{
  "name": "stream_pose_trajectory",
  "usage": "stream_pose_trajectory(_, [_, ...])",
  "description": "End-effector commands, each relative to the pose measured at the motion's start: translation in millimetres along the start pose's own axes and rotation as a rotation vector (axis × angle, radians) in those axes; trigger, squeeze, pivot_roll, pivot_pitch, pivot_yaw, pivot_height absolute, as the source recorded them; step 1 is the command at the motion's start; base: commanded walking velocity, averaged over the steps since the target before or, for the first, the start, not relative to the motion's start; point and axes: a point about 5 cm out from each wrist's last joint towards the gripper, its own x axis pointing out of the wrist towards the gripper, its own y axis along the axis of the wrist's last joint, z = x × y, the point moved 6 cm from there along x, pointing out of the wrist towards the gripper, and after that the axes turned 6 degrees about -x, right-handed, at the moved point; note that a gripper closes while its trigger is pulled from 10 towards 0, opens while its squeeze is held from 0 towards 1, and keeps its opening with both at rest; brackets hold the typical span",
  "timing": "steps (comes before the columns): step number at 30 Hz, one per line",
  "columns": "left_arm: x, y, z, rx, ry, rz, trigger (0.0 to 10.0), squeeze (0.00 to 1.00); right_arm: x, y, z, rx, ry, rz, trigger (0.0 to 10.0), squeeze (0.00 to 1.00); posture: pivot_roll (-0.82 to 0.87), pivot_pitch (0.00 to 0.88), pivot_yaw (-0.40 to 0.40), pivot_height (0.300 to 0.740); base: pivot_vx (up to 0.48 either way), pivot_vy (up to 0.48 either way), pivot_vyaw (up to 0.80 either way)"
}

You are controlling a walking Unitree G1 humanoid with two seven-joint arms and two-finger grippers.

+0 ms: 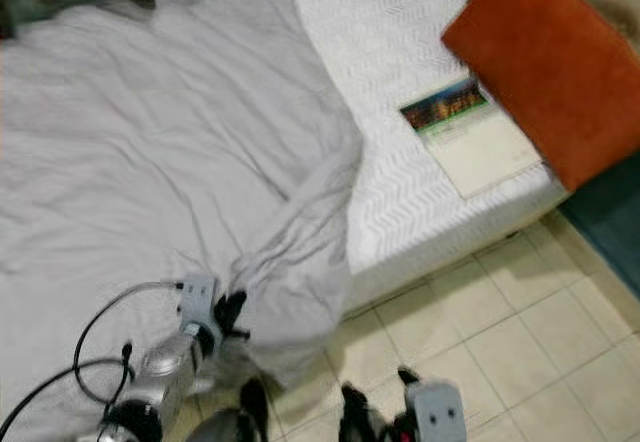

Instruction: Clean up the room

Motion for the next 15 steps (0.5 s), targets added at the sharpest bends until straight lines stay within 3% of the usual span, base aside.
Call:
stream_pose_trajectory(1, [3.3,-6,12.1,0.022,-0.029,-0.033,6.7,0.0,-4.0,-16,12.7,0.009,-0.062,-0.046,10.0,0.0,-0.35,0.184,0.092,0.74,0.0,0.0,0.0])
stream_pose_trajectory(2, [7.1,-3,22.1,0.044,-0.056,-0.031,10.0,0.0,-2.4,-15,17.0,0.006,-0.078,-0.038,10.0,0.0,-0.35,0.173,0.098,0.74,0.0,0.0,0.0])
stream_pose_trajectory(4, [12.6,1,39.8,0.122,-0.098,-0.029,10.0,0.0,-0.2,-13,23.7,-0.006,-0.1,-0.025,10.0,0.0,-0.36,0.17,0.107,0.74,0.0,0.0,0.0])
stream_pose_trajectory(9, [18.6,2,59.2,0.114,-0.128,-0.039,10.0,0.0,-13.3,-8,40.2,-0.078,-0.148,-0.026,10.0,0.0,-0.39,0.172,0.109,0.74,0.0,-0.384,0.0])
stream_pose_trajectory(13, [19.0,1,60.2,0.111,-0.127,-0.046,10.0,0.0,-22.8,-12,44.2,-0.096,-0.147,-0.049,10.0,0.0,-0.4,0.184,0.107,0.74,0.0,-0.48,0.0])
stream_pose_trajectory(15, [19.0,-2,63.5,0.124,-0.133,-0.06,10.0,0.0,-40.1,-22,44.8,-0.104,-0.114,-0.093,10.0,0.0,-0.41,0.204,0.095,0.74,0.0,-0.48,0.0])
